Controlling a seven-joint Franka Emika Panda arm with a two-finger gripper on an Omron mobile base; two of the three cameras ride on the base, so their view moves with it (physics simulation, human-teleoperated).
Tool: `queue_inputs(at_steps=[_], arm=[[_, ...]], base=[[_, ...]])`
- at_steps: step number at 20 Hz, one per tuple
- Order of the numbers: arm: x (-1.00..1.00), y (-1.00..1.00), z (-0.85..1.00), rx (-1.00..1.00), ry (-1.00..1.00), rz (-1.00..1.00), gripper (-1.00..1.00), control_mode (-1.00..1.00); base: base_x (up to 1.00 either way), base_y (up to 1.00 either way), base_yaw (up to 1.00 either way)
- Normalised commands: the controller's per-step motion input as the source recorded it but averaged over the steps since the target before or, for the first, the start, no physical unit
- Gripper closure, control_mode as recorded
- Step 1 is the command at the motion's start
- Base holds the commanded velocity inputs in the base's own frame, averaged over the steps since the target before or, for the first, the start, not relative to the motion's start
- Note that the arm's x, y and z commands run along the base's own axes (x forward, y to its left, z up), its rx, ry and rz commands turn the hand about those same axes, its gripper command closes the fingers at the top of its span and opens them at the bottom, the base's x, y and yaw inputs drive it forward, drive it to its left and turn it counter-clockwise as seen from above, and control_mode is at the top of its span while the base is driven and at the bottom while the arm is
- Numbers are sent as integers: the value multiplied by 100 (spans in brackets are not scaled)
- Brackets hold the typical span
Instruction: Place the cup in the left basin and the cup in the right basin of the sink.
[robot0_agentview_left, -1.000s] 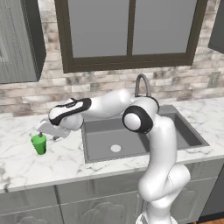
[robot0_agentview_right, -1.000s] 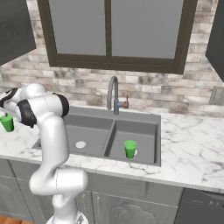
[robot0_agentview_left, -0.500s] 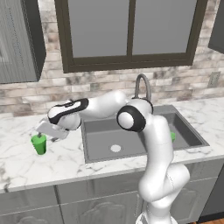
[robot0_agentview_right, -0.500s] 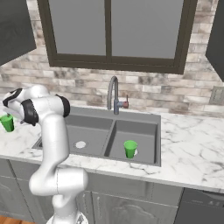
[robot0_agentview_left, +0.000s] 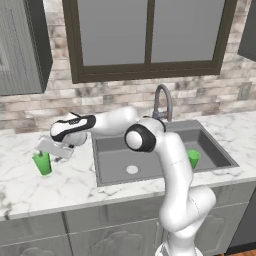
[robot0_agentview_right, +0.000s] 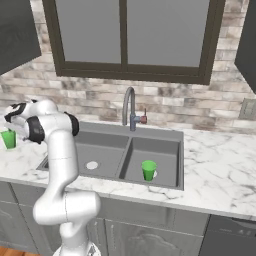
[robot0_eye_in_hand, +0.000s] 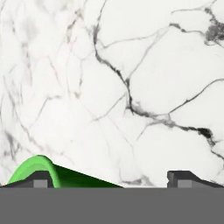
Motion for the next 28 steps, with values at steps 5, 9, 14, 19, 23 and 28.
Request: queue_inputs(at_steps=[5,9,14,19,23,28], arm=[[5,14,-3,-13,6,0,100,-100],[2,2,0,-12,4,0,100,-100],[0,-16,-2,-5,2,0,100,-100],[0,-37,0,0,0,0,100,-100],[0,-49,0,0,0,0,100,-100],[0,-45,0,-1,0,0,100,-100]], base=[[0,0,0],[0,0,0],[0,0,0],[0,0,0],[0,0,0],[0,0,0]])
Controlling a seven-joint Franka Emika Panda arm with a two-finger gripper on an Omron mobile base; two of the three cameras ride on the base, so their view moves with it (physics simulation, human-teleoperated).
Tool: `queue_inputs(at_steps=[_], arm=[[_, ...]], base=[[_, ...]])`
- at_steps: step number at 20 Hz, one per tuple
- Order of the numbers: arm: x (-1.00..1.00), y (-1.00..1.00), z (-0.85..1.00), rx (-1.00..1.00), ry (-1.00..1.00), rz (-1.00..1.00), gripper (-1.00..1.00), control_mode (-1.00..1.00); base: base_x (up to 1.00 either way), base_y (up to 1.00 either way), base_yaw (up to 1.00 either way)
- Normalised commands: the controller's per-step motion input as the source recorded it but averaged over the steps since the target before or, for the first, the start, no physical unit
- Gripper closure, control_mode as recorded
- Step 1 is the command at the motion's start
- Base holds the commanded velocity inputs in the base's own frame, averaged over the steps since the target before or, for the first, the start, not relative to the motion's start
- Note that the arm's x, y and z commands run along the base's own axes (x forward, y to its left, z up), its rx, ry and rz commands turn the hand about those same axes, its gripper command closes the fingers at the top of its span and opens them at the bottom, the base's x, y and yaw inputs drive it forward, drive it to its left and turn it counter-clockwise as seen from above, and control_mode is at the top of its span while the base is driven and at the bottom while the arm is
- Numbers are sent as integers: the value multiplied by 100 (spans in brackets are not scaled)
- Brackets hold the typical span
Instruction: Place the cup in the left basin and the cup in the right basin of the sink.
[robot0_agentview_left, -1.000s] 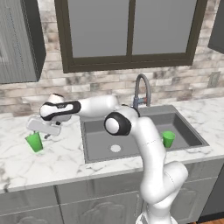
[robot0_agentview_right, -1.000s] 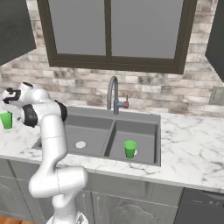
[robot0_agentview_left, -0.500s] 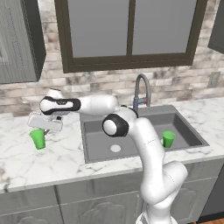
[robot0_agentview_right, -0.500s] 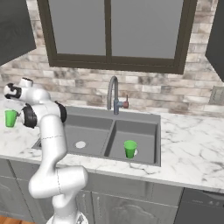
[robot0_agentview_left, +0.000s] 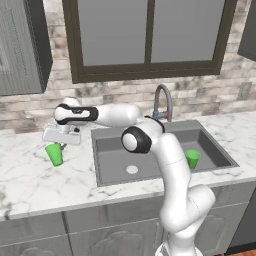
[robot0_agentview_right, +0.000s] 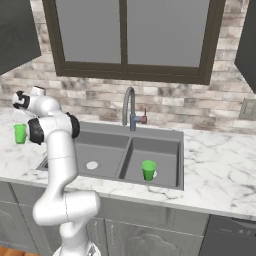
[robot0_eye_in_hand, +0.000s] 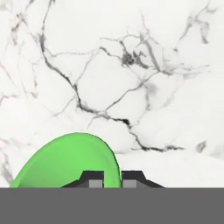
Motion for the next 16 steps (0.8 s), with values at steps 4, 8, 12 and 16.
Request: queue_inputs(at_steps=[4,8,12,16], arm=[[-4,-35,0,-5,0,0,100,-100],[-15,-28,7,-8,-1,0,100,-100],[-16,-32,10,-14,-5,0,100,-100],[-9,-31,6,-19,-9,0,100,-100]], base=[[0,0,0],[0,0,0],[0,0,0],[0,0,0]])
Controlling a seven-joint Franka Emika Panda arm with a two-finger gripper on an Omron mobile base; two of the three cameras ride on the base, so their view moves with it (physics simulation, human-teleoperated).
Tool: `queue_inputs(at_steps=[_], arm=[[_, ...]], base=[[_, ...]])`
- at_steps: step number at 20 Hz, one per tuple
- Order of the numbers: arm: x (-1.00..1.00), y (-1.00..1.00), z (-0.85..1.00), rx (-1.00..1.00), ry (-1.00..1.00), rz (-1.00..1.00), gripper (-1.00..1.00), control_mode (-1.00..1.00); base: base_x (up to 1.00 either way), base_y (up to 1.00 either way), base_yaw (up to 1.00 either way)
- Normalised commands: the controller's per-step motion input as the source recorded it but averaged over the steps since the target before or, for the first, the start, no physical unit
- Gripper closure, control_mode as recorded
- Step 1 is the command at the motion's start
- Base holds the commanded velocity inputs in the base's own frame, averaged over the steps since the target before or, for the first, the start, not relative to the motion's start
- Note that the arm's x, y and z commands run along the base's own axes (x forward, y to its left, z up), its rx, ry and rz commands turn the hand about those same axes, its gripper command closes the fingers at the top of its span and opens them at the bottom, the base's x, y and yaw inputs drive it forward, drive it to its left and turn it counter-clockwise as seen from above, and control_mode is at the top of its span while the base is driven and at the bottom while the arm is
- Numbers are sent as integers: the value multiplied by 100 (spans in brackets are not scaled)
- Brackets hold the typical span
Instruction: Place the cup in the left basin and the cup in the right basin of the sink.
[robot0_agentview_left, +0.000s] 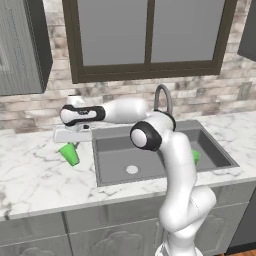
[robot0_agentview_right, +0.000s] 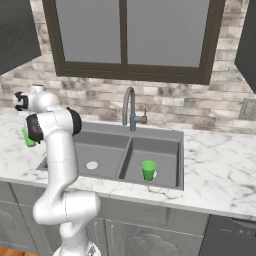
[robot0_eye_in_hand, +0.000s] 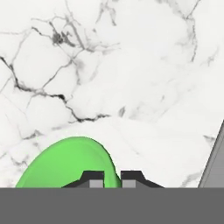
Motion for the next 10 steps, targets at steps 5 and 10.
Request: queue_inputs(at_steps=[5,10], arm=[[0,-35,1,-17,-10,0,100,-100],[0,-41,0,-7,-11,-4,100,-100]], base=[[0,0,0],[0,0,0]])
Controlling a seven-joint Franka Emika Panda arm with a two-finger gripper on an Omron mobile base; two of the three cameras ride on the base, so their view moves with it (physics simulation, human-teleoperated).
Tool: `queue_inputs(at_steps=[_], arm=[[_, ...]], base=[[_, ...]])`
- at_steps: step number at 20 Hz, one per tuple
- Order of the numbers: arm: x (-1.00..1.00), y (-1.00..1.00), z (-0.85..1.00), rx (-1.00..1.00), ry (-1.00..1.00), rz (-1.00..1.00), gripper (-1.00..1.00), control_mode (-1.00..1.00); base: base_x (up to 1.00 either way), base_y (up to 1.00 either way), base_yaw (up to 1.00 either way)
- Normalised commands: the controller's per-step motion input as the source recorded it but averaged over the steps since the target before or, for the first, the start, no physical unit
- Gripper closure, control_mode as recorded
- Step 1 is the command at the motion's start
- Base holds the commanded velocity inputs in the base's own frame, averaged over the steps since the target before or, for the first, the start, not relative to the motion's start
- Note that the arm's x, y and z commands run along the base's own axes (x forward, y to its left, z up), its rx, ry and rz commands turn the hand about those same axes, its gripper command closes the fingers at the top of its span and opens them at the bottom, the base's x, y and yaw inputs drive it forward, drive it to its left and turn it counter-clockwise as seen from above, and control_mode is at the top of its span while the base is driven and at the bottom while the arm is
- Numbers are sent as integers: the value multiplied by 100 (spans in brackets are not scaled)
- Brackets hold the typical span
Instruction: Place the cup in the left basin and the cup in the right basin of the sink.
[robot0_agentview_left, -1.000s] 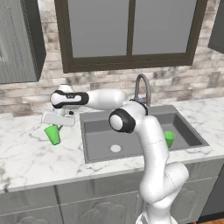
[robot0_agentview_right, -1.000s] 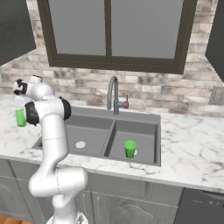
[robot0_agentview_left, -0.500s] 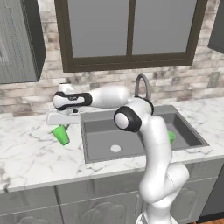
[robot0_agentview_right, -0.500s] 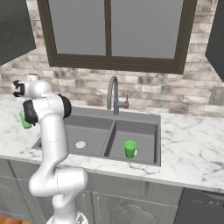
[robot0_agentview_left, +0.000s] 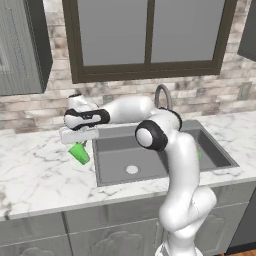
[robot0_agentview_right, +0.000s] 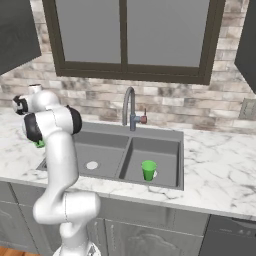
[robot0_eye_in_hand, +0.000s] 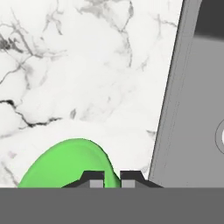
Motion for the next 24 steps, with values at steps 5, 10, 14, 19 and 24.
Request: queue_inputs(at_steps=[5,10,14,19,24], arm=[[0,-46,5,0,-10,-7,100,-100],[0,-43,14,0,-12,-7,100,-100],[0,-45,0,0,-7,-6,100,-100],[0,-48,-2,0,-1,-4,100,-100],[0,-54,-11,0,0,-4,100,-100]], base=[[0,0,0],[0,0,0],[0,0,0],[0,0,0],[0,0,0]])
